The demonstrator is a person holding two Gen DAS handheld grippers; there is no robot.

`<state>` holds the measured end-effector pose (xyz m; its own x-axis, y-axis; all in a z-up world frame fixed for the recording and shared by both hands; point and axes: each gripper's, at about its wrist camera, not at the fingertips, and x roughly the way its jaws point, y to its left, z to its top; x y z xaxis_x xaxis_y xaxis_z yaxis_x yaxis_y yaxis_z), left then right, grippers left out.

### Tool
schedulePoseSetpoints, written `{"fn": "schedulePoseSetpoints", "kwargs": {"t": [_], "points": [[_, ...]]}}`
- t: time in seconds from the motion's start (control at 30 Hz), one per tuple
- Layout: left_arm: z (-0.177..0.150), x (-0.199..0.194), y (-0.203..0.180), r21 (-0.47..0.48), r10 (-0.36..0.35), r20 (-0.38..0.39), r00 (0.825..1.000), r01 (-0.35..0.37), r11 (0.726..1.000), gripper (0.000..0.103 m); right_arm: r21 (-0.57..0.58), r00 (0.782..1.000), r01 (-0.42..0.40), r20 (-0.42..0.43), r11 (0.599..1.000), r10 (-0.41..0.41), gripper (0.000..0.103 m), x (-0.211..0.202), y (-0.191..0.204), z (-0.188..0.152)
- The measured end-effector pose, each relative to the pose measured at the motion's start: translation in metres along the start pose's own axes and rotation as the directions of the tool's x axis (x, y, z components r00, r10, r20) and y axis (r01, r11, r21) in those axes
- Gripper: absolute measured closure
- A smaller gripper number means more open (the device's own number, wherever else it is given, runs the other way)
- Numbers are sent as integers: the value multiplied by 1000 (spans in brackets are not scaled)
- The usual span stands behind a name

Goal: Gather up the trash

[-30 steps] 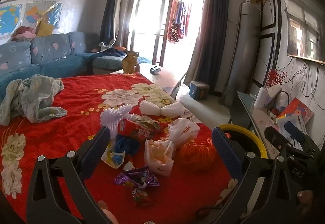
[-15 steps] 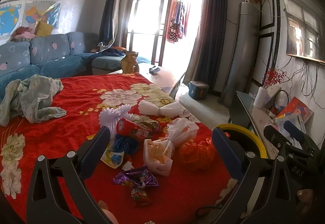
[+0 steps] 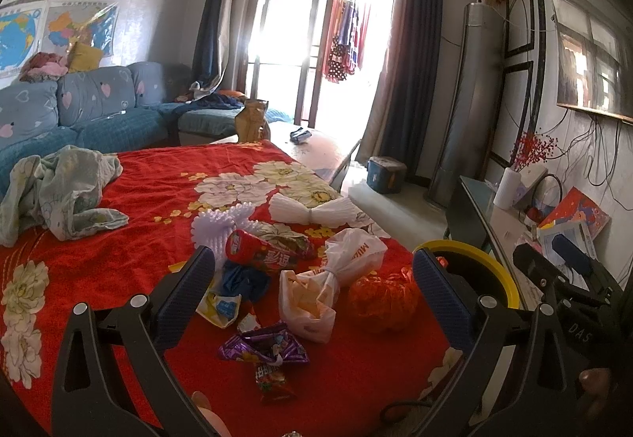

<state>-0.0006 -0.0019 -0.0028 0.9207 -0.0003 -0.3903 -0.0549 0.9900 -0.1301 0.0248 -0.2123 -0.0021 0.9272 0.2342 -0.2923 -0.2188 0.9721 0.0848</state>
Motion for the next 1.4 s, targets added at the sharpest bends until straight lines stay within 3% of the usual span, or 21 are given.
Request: {"fn": "schedulePoseSetpoints", "kwargs": {"t": [0.63, 1.1, 1.4], "points": [[-3, 6, -3, 0, 1, -8, 1000, -1, 1000, 6, 1, 1000, 0, -4, 1000, 0, 11, 0, 0, 2], [-14, 21, -13, 37, -69, -68, 995, 72, 997, 6, 20, 998, 51, -35, 998, -51, 11, 11, -10, -6], [-5, 45, 4, -12, -42, -99, 994, 41, 999, 6, 41, 995, 84, -63, 996, -81, 11, 27, -25, 1]]}}
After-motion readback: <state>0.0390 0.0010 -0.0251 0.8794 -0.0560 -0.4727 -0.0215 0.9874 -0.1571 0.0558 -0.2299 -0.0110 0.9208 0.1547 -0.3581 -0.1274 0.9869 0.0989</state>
